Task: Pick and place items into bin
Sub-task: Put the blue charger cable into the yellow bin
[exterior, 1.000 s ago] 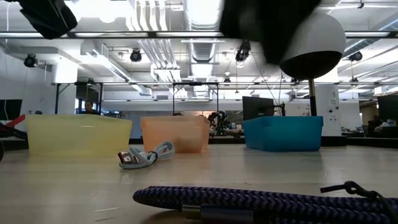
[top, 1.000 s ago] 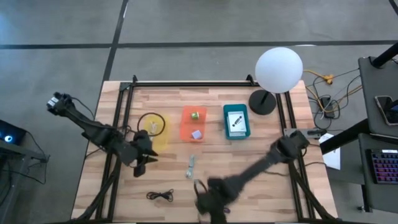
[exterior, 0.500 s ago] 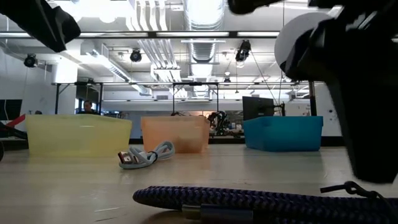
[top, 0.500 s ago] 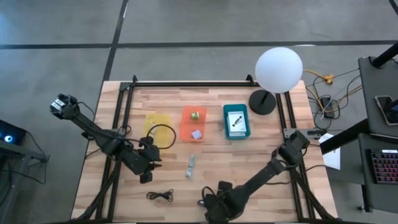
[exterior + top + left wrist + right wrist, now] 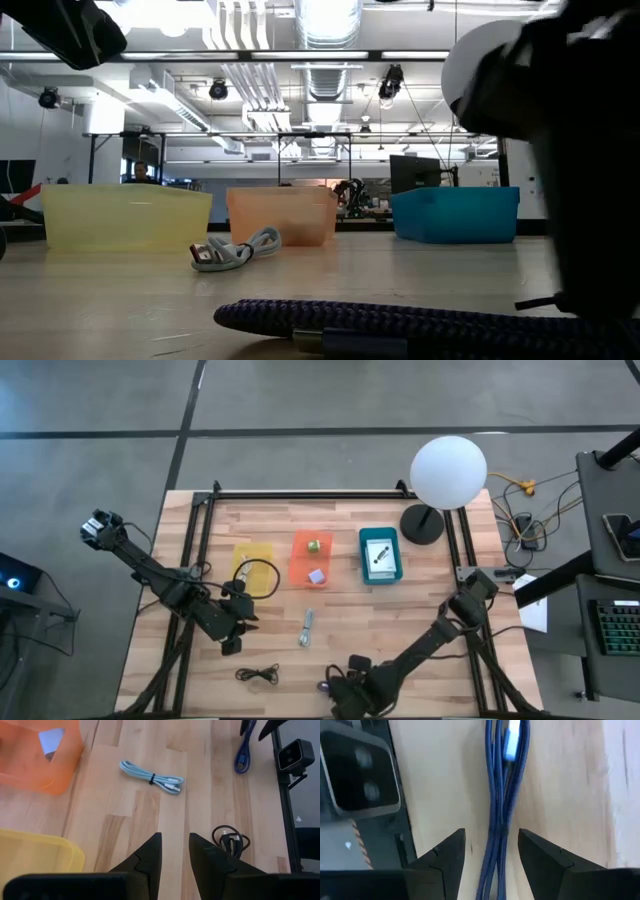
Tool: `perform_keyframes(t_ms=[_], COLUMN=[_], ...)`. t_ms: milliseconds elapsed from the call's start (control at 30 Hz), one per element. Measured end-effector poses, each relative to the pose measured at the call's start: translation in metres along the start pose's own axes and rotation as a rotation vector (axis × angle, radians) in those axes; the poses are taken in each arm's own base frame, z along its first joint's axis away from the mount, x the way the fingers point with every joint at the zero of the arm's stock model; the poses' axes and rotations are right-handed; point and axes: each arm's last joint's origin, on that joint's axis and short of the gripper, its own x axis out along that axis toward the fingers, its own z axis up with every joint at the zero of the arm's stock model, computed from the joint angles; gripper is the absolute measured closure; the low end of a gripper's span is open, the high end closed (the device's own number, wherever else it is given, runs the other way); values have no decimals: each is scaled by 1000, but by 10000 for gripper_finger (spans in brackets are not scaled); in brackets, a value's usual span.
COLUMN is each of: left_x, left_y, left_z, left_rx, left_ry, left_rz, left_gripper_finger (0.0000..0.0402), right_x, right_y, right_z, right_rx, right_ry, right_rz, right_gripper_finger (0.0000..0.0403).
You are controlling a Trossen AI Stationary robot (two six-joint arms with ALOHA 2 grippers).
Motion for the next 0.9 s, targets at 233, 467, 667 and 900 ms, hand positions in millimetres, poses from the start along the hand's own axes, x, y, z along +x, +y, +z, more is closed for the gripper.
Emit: perform_keyframes(t_ms=[233, 467, 667, 900], left_x=[1, 1, 1, 1], left_y=[0, 0, 0, 1], left_z=[-1, -1, -1, -1], left_rx=[2, 1, 1, 2], left_ry=[3, 3, 3, -9], left_rz=[4, 4, 3, 24], left_gripper_finger=[320, 320, 320, 320], right_x=[16, 29, 34, 24], right_y=[-12, -14, -21, -40], right_z=[7, 5, 7, 41], right_rx=[2, -137, -128, 266], right_ry=[-47, -66, -20, -168], right_rz=[-14, -70, -91, -52], right_gripper_finger=[236, 280, 362, 389])
